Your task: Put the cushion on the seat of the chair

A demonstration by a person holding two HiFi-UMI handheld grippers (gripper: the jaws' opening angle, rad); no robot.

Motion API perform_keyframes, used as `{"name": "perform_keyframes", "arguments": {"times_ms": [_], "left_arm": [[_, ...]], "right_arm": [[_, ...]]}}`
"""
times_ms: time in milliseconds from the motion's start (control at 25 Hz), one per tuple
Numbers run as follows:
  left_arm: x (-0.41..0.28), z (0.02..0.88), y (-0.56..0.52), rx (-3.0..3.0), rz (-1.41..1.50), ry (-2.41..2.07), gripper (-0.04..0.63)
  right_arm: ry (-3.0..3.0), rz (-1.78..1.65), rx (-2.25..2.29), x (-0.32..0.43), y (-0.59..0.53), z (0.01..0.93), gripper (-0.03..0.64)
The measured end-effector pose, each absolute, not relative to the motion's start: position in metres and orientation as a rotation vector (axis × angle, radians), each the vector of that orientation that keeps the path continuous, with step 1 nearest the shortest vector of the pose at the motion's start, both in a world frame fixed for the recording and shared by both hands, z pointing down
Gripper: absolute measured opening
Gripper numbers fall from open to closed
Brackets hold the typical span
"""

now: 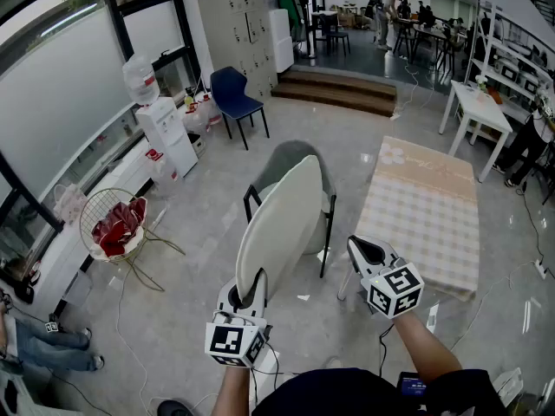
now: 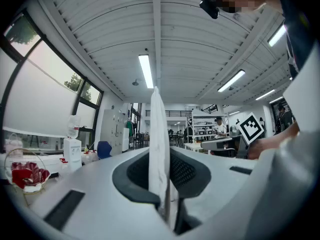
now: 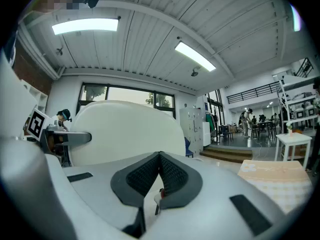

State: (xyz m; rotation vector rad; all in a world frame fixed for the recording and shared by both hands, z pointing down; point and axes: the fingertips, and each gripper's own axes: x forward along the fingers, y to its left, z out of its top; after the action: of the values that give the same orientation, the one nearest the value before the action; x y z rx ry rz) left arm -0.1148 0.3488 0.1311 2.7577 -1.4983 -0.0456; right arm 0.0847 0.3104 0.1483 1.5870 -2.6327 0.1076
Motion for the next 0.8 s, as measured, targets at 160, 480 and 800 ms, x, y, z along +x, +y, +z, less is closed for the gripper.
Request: {"name": "perform_keyframes", "arguments": {"times_ms": [160, 480, 800], "left_arm": [[-0.108, 0.132, 0.345, 2.750, -0.049, -1.504, 0.054], [-0.084, 0.131, 0.340, 2.754, -0.053, -1.534, 0.052], [-0.055, 0.132, 0.337, 2.731, -0.086, -1.573, 0.051]], "right_arm": [[-2.634, 0.116, 1.600, 0.093, 0.307, 0.150, 0.018], [-2.662, 0.125, 1.600, 0.116, 0.302, 0.152, 0.018], [-2.689, 0.124, 1.572, 0.148, 0.295, 0.155, 0.018]]}}
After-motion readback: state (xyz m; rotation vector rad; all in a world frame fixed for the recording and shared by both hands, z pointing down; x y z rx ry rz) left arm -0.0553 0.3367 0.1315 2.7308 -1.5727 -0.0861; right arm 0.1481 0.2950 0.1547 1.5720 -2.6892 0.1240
